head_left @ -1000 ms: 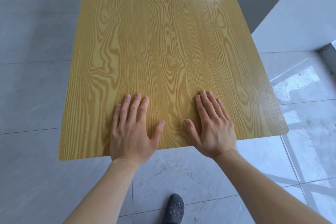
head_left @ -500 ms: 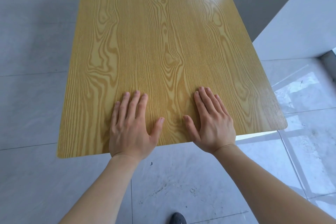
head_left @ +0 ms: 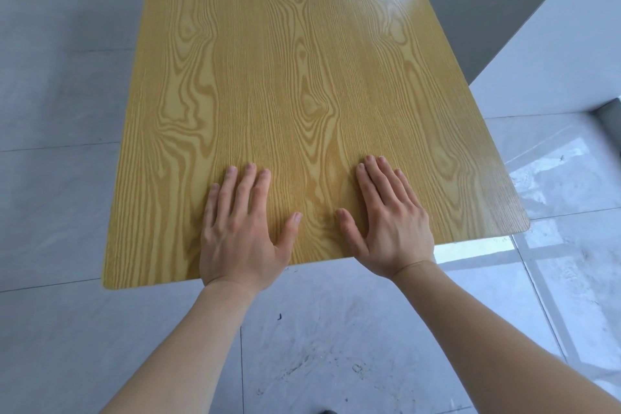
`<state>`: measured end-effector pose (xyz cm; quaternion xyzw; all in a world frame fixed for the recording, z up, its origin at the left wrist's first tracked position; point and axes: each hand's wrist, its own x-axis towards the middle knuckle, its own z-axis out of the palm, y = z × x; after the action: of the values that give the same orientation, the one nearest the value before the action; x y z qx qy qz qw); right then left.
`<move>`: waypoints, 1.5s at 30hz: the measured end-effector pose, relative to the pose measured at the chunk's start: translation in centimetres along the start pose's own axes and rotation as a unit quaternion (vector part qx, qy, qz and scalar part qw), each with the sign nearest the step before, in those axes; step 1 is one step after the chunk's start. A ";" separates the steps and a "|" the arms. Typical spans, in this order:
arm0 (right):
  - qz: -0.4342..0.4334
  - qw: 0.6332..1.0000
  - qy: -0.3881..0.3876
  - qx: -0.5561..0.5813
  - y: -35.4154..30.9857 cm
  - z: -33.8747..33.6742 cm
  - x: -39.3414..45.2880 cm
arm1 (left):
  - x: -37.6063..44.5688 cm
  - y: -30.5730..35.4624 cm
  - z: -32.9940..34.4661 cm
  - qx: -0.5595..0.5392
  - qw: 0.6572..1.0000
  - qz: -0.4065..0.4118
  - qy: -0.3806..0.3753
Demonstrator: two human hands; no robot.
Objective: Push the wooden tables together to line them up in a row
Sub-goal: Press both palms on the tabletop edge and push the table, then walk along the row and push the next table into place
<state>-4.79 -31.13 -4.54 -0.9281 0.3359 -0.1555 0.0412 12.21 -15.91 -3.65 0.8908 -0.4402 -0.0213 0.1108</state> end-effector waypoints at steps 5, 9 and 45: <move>0.001 1.000 0.000 0.007 0.0 0.0 0.0 | 0.0 0.0 0.2 0.002 1.000 0.001 -0.001; 0.005 1.000 -0.021 0.005 0.0 -0.4 0.0 | 0.0 0.1 0.0 0.002 1.000 -0.002 -0.007; -0.047 0.965 -0.257 0.014 -52.9 -9.1 33.0 | 15.2 -47.1 -34.9 0.014 0.994 -0.073 -0.081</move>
<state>48.60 -11.13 22.31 -0.9510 0.2673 0.0820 0.1321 62.99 6.00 21.14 0.9173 -0.3817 -0.0956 0.0607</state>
